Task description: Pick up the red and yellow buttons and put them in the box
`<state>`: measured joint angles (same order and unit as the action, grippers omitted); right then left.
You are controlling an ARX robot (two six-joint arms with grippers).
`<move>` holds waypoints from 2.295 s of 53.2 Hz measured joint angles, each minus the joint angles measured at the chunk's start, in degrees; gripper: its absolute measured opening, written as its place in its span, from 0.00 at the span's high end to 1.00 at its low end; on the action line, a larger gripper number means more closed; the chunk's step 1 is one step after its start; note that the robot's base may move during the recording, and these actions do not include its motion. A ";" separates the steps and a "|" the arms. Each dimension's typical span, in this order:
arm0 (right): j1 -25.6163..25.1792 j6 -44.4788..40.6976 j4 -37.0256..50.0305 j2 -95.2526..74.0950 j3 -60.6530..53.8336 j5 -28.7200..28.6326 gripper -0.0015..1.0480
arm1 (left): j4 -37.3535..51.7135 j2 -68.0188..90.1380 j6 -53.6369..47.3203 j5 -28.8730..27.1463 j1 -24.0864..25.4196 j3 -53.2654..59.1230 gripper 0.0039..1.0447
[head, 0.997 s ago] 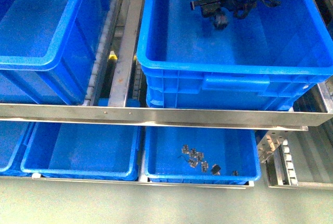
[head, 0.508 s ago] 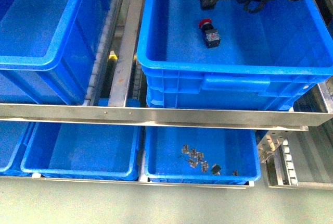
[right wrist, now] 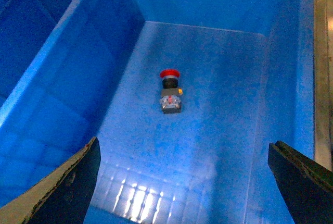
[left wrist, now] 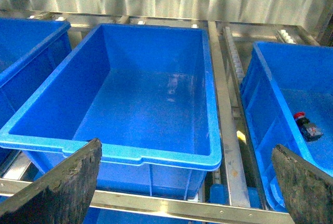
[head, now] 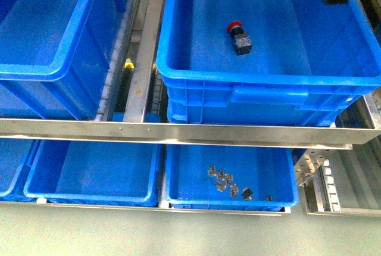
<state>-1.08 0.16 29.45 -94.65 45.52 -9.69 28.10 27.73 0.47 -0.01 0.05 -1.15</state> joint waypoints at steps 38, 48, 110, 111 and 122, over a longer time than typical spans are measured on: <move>0.83 0.44 26.67 22.75 -30.40 9.55 0.74 | 0.00 0.00 0.00 0.00 0.00 0.00 0.07; 0.87 0.09 24.52 30.14 -35.50 9.68 0.96 | 0.00 0.00 0.00 0.00 0.00 0.00 0.07; 0.87 0.04 -9.46 74.71 -44.30 9.70 0.96 | 0.00 0.00 0.00 0.00 0.00 0.00 0.07; 0.87 0.04 -9.94 75.19 -44.30 9.70 0.96 | 0.00 0.00 0.00 0.00 0.00 0.00 0.07; 0.87 0.04 -14.25 79.58 -44.30 9.70 0.96 | 0.00 0.00 0.00 0.00 0.00 0.00 0.07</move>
<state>-0.21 0.21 15.20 -15.07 1.21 0.01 28.10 27.73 0.47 -0.01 0.05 -1.15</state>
